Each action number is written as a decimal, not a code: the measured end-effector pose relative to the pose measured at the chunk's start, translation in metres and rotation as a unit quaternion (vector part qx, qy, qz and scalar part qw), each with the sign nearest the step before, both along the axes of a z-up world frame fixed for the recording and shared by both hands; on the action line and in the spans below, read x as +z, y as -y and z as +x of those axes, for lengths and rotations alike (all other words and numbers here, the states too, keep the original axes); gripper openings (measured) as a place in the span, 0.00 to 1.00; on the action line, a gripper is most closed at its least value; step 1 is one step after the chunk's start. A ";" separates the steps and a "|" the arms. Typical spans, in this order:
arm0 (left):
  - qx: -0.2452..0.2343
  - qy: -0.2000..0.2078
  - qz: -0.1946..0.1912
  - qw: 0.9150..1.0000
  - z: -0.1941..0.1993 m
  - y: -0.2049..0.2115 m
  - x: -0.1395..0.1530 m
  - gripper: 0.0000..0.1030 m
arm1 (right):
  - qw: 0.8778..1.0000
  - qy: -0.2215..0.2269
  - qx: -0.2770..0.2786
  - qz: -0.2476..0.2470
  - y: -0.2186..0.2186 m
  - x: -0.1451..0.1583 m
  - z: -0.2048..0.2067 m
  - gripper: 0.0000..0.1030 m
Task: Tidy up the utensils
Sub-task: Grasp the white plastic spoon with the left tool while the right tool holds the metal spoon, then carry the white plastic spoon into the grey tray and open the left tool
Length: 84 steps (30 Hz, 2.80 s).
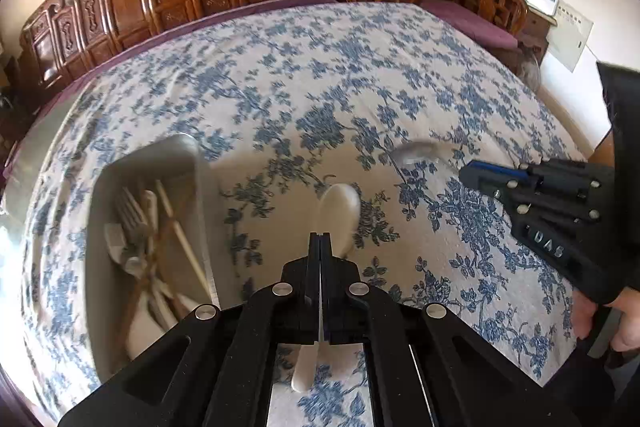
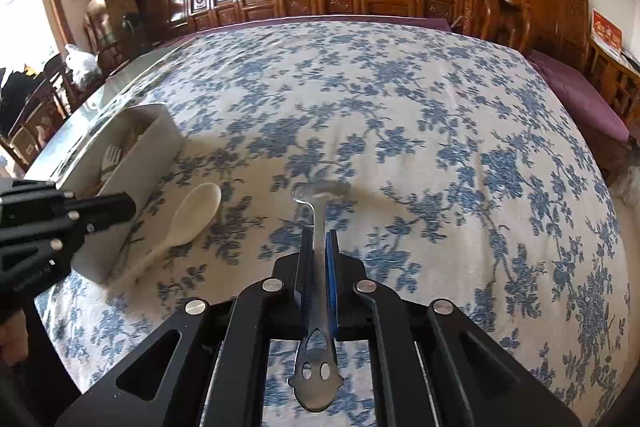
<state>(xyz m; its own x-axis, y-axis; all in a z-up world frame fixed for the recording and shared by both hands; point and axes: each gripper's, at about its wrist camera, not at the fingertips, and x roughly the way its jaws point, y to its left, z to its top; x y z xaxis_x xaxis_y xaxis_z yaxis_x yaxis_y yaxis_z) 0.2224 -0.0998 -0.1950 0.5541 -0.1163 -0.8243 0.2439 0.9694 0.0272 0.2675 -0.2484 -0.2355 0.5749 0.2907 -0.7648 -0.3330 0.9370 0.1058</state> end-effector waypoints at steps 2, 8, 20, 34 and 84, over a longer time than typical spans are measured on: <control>-0.001 0.005 0.000 1.000 -0.004 -0.004 0.004 0.00 | 1.000 0.000 0.006 -0.005 -0.006 0.000 -0.002 0.07; 0.002 -0.008 -0.001 1.000 -0.008 -0.014 -0.001 0.00 | 1.000 -0.007 0.002 -0.005 -0.006 -0.005 -0.002 0.07; -0.055 -0.075 0.041 0.995 0.004 0.011 -0.041 0.20 | 1.000 -0.003 0.005 0.005 -0.001 -0.001 -0.002 0.07; -0.071 -0.092 0.054 0.992 0.002 0.019 -0.051 0.06 | 1.000 -0.010 0.010 0.023 0.004 0.001 -0.002 0.07; 0.061 -0.050 0.007 0.997 0.016 -0.102 -0.015 0.17 | 0.997 0.021 0.047 0.052 -0.032 0.031 -0.025 0.07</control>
<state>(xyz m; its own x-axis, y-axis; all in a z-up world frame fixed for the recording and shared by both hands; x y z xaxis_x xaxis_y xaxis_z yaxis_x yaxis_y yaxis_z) 0.2385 0.0022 -0.2103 0.4780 -0.0407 -0.8774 0.1257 0.9918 0.0225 0.2421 -0.2165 -0.2048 0.5716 0.4214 -0.7040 -0.4251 0.8860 0.1851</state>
